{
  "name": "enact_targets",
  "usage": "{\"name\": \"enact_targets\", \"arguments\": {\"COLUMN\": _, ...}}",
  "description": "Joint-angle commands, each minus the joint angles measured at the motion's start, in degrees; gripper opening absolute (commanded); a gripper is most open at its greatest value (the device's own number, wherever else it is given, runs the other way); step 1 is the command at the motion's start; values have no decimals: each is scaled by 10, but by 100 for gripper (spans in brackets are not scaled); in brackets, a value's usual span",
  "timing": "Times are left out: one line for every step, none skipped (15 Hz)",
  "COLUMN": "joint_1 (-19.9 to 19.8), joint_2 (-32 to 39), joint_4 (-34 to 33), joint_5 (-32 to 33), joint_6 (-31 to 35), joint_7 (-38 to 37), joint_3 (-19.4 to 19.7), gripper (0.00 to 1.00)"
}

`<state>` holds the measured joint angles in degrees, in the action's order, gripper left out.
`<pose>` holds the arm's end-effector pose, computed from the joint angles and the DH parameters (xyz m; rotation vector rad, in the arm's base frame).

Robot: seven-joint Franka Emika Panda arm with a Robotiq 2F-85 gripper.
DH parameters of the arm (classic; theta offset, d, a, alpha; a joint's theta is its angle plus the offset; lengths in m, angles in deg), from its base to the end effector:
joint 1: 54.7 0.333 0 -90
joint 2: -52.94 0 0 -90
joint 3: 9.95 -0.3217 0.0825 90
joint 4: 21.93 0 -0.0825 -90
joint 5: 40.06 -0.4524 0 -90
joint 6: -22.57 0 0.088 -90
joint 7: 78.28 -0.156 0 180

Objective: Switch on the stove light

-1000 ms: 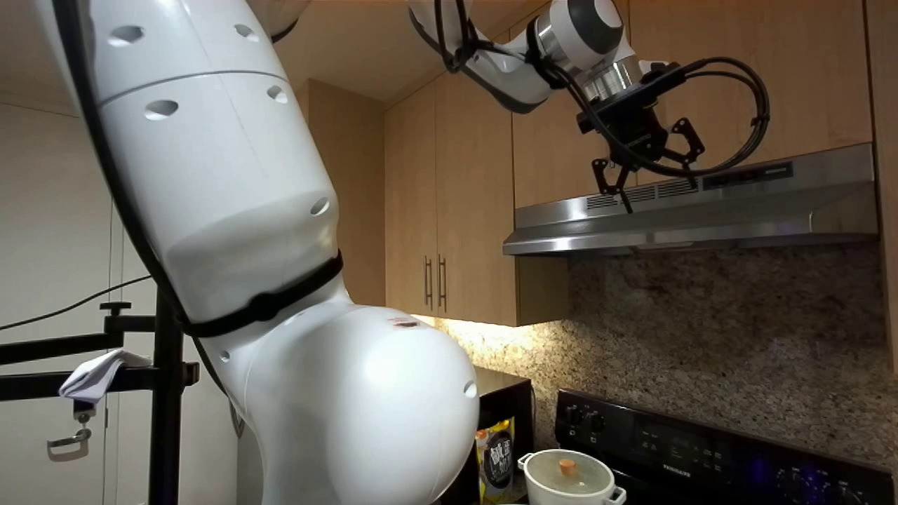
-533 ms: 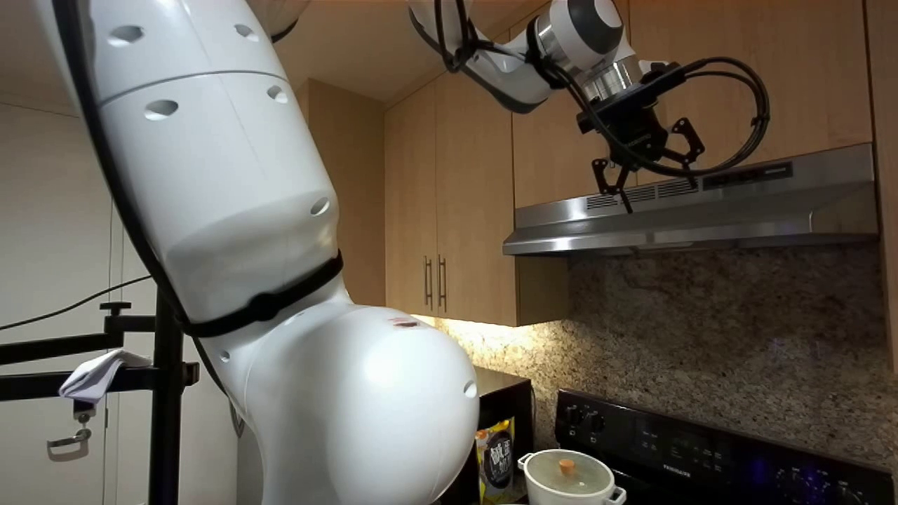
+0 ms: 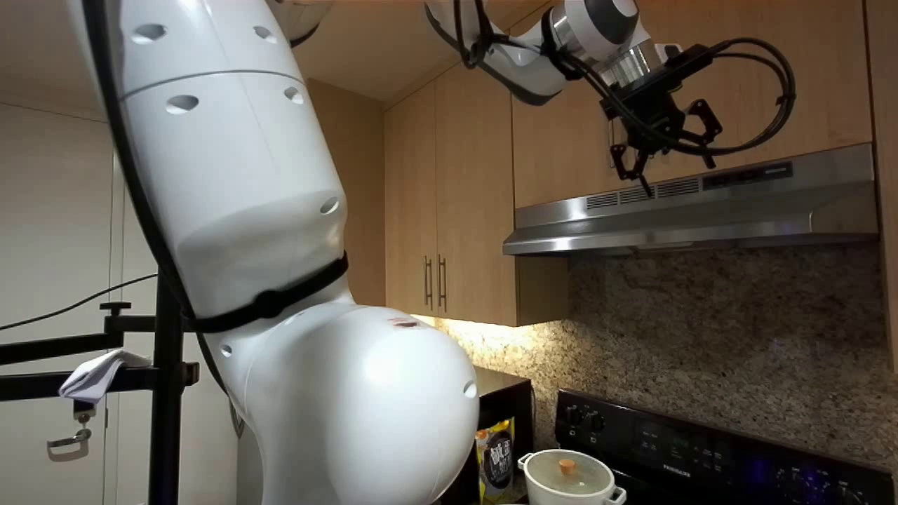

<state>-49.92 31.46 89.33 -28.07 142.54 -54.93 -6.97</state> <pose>0.5662 -0.0053 0.6575 2.6966 0.6789 0.6870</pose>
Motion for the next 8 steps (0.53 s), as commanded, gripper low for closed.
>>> {"name": "enact_targets", "arguments": {"joint_1": 6, "joint_2": 52, "joint_4": -57, "joint_5": -25, "joint_6": 25, "joint_7": 66, "joint_3": 14, "gripper": 100}}
{"name": "enact_targets", "arguments": {"joint_1": 6, "joint_2": 77, "joint_4": -85, "joint_5": -30, "joint_6": 18, "joint_7": 82, "joint_3": 15, "gripper": 100}}
{"name": "enact_targets", "arguments": {"joint_1": 5, "joint_2": 95, "joint_4": -105, "joint_5": -37, "joint_6": 13, "joint_7": 91, "joint_3": 15, "gripper": 100}}
{"name": "enact_targets", "arguments": {"joint_1": 7, "joint_2": 121, "joint_4": -135, "joint_5": -53, "joint_6": -2, "joint_7": 106, "joint_3": 15, "gripper": 100}}
{"name": "enact_targets", "arguments": {"joint_1": 7, "joint_2": 140, "joint_4": -155, "joint_5": -67, "joint_6": -10, "joint_7": 117, "joint_3": 13, "gripper": 100}}
{"name": "enact_targets", "arguments": {"joint_1": -7, "joint_2": 93, "joint_4": -100, "joint_5": -39, "joint_6": 10, "joint_7": 78, "joint_3": 1, "gripper": 100}}
{"name": "enact_targets", "arguments": {"joint_1": -8, "joint_2": 114, "joint_4": -120, "joint_5": -49, "joint_6": 8, "joint_7": 87, "joint_3": 0, "gripper": 100}}
{"name": "enact_targets", "arguments": {"joint_1": -8, "joint_2": 128, "joint_4": -134, "joint_5": -52, "joint_6": 7, "joint_7": 90, "joint_3": -1, "gripper": 100}}
